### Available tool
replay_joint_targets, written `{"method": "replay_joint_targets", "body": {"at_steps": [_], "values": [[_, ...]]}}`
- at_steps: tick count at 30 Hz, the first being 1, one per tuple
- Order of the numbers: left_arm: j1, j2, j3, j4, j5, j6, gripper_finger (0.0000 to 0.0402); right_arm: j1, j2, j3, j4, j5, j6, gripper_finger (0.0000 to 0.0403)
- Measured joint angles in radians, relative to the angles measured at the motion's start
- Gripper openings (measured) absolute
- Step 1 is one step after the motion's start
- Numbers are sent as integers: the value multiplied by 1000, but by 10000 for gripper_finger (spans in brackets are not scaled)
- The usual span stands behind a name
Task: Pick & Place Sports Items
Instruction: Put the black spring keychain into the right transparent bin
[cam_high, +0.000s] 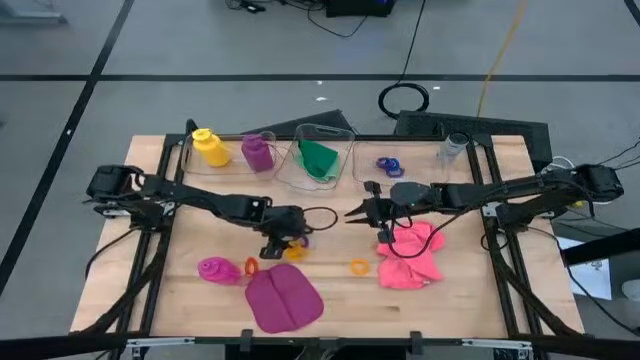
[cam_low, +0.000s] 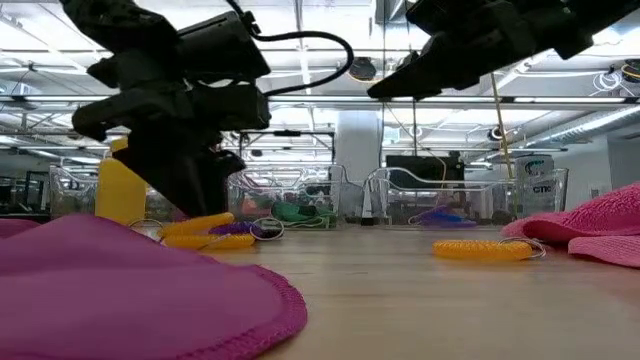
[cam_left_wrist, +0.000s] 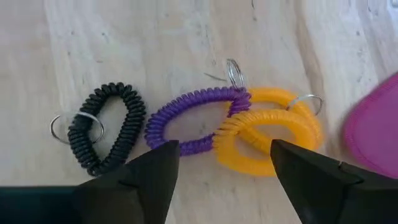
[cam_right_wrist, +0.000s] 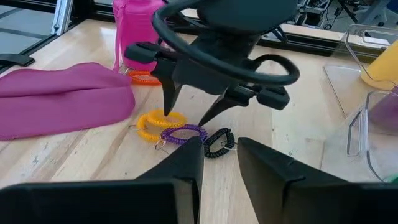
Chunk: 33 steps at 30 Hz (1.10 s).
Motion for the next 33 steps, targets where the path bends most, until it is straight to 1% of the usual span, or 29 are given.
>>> {"method": "replay_joint_targets", "body": {"at_steps": [8,12,16,22,23,26,29,33], "values": [[16,48,2,6,3,13,179,0,0,0,0,0,0,59],[32,44,6,-10,7,23,149,0,0,0,0,0,0,59],[38,32,20,-45,0,38,99,0,0,0,0,0,0,59],[29,18,34,-65,5,86,4,0,0,0,-1,0,0,59],[27,17,37,-67,6,95,1,0,0,0,-1,0,0,59],[19,17,44,-70,6,116,14,0,0,0,-1,0,0,59],[13,17,48,-67,-1,124,16,0,0,0,-2,0,0,59],[10,17,48,-63,-49,133,9,0,0,0,-2,0,0,59]]}}
